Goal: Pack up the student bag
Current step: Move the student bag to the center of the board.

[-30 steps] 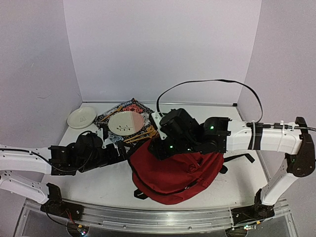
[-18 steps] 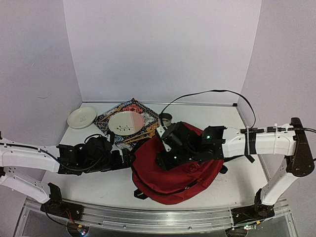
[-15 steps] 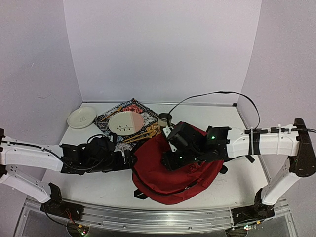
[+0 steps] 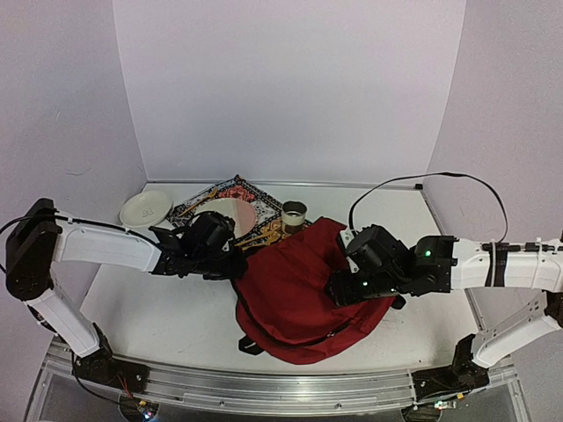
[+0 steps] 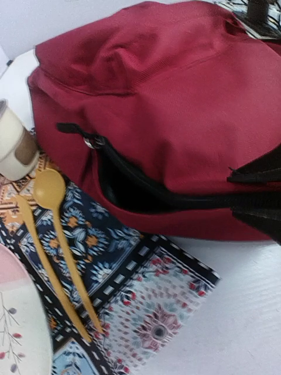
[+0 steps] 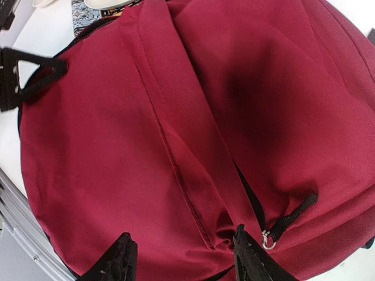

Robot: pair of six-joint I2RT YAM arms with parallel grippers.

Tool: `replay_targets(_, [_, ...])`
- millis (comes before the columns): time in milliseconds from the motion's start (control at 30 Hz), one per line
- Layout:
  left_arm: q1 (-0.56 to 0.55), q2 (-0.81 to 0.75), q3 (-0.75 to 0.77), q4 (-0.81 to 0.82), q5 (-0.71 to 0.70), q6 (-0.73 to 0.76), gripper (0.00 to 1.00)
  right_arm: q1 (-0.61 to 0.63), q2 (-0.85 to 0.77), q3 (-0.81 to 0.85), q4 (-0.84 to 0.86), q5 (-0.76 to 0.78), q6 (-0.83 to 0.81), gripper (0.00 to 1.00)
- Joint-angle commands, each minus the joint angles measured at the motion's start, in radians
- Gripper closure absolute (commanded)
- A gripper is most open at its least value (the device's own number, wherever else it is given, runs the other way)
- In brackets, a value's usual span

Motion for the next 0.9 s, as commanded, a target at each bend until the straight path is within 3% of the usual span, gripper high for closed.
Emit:
replay_targets(0, [0.025,0.085,0.159,0.027,-0.001,0.163,0.96,-0.001,-0.058,-0.048,-0.043,0.008,0.046,0.44])
replay_targets(333, [0.062,0.253,0.421,-0.013,-0.030,0.359,0.99,0.006,-0.092,-0.125,0.003,-0.109,0.078,0.43])
replay_targets(467, [0.062,0.217,0.443,-0.034,-0.028,0.367,0.71,0.015,-0.088,-0.166,0.115,-0.189,0.094,0.43])
replay_targets(600, [0.059,0.113,0.355,-0.034,-0.035,0.341,0.47,0.024,-0.063,-0.193,0.199,-0.213,0.110,0.43])
replay_targets(767, [0.022,-0.019,0.236,-0.041,-0.055,0.303,0.31,0.027,-0.035,-0.203,0.264,-0.257,0.117,0.46])
replay_targets(867, [-0.021,-0.091,0.172,-0.051,-0.070,0.276,0.26,0.030,-0.010,-0.207,0.288,-0.269,0.121,0.48])
